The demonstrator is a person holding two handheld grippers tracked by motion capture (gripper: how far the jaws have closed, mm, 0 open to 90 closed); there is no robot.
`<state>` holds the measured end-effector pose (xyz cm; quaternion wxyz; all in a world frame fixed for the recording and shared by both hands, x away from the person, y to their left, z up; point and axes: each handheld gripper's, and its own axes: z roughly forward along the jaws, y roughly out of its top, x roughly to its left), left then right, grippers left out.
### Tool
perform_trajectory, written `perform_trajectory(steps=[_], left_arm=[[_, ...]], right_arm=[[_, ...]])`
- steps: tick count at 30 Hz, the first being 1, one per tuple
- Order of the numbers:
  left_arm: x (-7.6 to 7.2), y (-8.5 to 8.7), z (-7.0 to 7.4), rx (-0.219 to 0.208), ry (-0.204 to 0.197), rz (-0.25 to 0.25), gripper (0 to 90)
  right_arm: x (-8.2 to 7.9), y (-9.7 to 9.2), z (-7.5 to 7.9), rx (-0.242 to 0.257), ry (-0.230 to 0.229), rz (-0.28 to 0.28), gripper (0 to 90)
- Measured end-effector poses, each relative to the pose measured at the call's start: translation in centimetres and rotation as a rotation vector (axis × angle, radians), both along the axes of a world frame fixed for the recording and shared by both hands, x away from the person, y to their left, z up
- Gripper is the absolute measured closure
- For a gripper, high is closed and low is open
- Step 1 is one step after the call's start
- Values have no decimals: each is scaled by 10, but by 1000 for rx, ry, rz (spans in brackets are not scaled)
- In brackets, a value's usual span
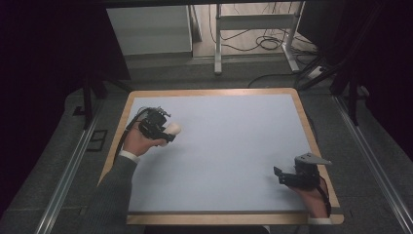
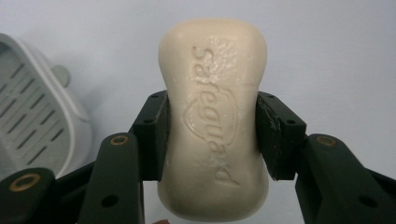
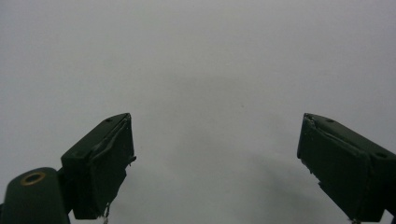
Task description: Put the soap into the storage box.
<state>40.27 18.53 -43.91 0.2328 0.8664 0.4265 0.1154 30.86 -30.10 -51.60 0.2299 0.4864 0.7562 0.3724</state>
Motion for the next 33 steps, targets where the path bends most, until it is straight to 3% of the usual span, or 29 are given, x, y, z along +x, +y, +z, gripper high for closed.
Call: perform_trajectory(steps=[14,26,33], left_arm=[[16,16,2,6,6,47,495],[34,34,3,-2,6,127,496],[44,41,2,23,9,161,495]], right_arm=[[0,-1,0,2,3,-6,106],[0,-1,-1,-1,4,-8,106],[0,-1,-1,0,4,-8,106]])
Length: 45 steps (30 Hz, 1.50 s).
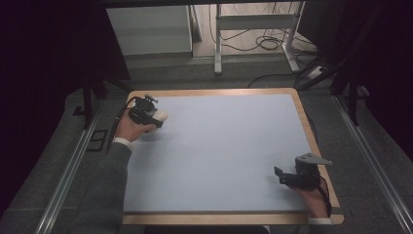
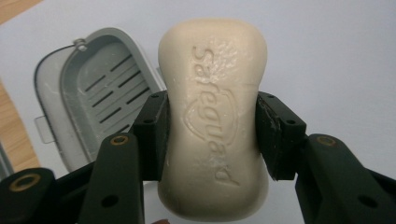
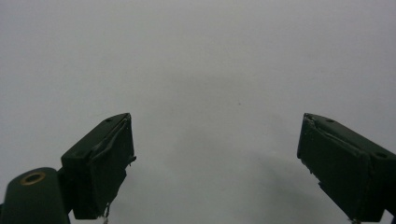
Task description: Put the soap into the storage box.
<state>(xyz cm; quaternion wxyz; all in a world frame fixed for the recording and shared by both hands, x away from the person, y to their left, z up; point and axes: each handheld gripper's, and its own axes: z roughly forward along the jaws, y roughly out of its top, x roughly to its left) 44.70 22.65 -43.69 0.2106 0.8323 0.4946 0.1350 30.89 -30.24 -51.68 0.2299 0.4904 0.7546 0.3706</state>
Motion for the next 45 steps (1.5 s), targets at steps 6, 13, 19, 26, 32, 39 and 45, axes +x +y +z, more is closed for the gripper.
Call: perform_trajectory(steps=[6,13,19,26,32,39,45], left_arm=[[10,9,-1,-14,2,45,496],[20,20,-9,-13,12,102,495],[25,23,-13,-21,22,126,495],[32,24,-21,-23,37,160,495],[35,25,-29,-20,49,205,493],[28,21,-17,-72,-4,182,393],[13,15,-1,-112,-50,132,347]], right_arm=[[0,0,0,-2,2,-1,106],[0,-1,0,-1,-1,-1,106],[0,-1,-1,-4,4,0,106],[1,-2,-1,-4,3,0,106],[1,-2,-2,-4,7,-2,106],[1,-3,-2,-7,7,-3,106],[0,-1,-2,-9,5,0,106]])
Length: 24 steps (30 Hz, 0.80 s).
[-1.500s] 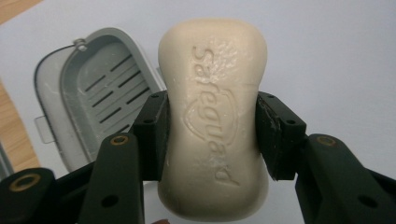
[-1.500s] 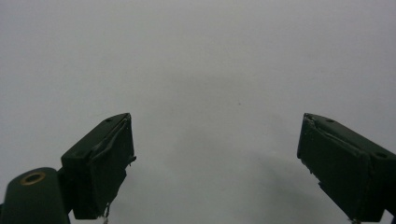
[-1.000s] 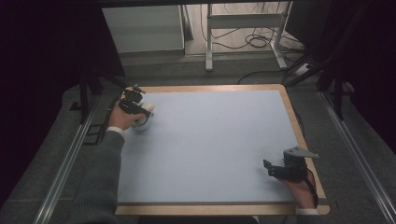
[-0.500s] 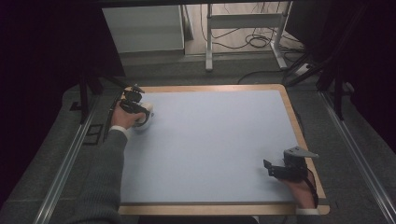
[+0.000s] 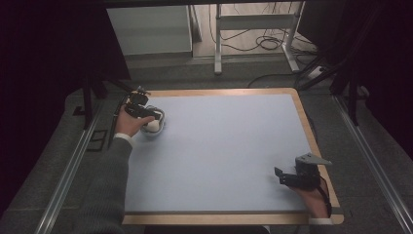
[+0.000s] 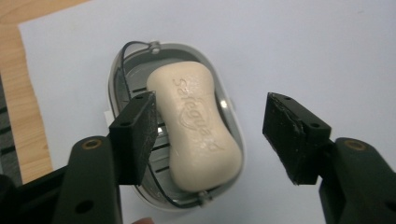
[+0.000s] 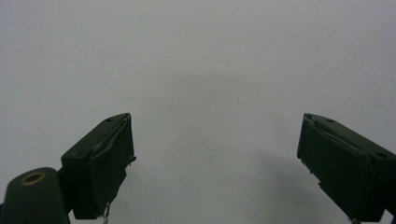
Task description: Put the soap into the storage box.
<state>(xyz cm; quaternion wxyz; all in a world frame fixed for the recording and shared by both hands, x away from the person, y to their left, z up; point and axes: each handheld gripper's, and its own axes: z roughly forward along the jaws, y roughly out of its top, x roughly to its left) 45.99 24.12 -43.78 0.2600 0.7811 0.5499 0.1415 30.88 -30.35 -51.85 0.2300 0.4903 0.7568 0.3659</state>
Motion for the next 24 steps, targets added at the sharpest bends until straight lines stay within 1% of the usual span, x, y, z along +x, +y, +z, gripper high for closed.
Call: perform_trajectory(steps=[3,5,6,7,8,9,10,11,15,16,18,21,23,24], left_arm=[[-15,-5,5,-21,-32,-38,330],[-28,-10,6,-34,-55,-76,327],[-35,-13,5,-38,-67,-93,324],[-42,-16,3,-43,-72,-123,320],[-48,-18,1,-53,-69,-155,306],[-54,-19,-1,-74,-75,-178,289],[-58,-21,-2,-80,-81,-194,287],[-66,-22,-5,-85,-91,-212,286],[-90,-25,-18,-122,-113,-244,282],[-98,-26,-23,-131,-115,-256,282],[-108,-28,-31,-140,-115,-272,276],[-124,-28,-45,-147,-100,-282,271],[-131,-26,-53,-149,-87,-285,271],[-135,-25,-56,-150,-87,-279,272]], right_arm=[[-1,-1,1,3,1,-2,106],[-2,-2,1,4,-3,-3,106],[-2,-3,1,7,-3,-8,106],[-2,-3,1,8,-2,-10,106],[-2,-4,1,10,-1,-9,106],[-3,-4,2,12,-2,-11,106],[-3,-3,2,13,-4,-13,106],[-3,-4,2,11,-5,-9,106],[-4,-2,2,7,-7,-8,106],[-4,-3,2,8,-7,-8,106],[-4,-3,3,11,-7,-12,106],[-5,-3,3,10,-8,-12,106],[-5,-3,3,8,-10,-10,106],[-5,-3,3,8,-11,-10,106]])
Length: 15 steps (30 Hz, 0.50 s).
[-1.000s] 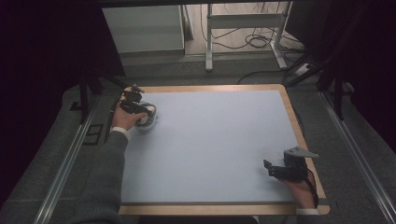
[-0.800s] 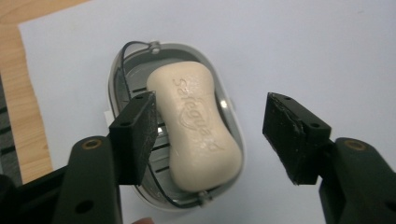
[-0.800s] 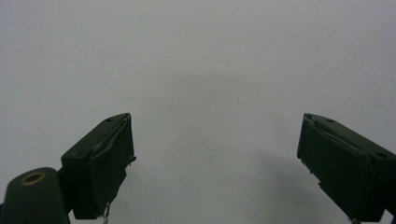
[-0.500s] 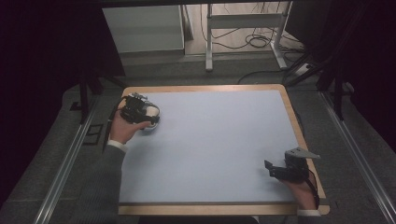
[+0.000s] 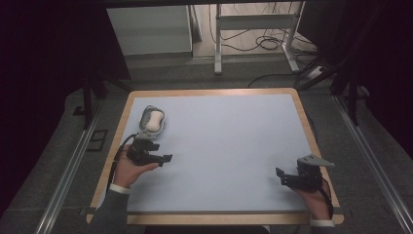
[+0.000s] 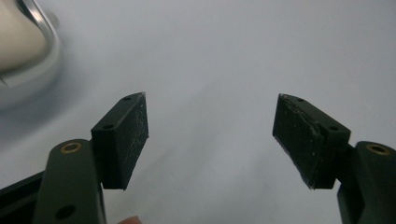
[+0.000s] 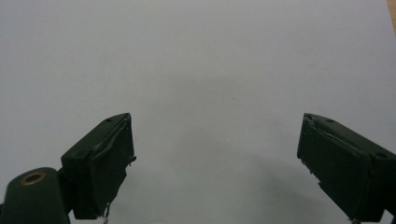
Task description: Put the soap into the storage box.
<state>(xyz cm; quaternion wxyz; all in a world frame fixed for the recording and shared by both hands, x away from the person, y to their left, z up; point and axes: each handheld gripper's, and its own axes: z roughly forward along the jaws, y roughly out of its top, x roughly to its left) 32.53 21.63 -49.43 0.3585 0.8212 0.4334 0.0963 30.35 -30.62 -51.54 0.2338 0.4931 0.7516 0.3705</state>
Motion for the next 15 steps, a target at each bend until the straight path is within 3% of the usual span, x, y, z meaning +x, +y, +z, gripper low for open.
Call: perform_trajectory(steps=[6,9,15], left_arm=[[-18,7,-14,13,-1,16,278],[-26,10,-19,-11,1,24,278],[-30,13,-23,-11,-3,36,277]], right_arm=[[0,0,-1,-3,2,-1,106],[0,0,-1,-4,0,-1,106],[0,1,0,-1,-1,-1,106]])
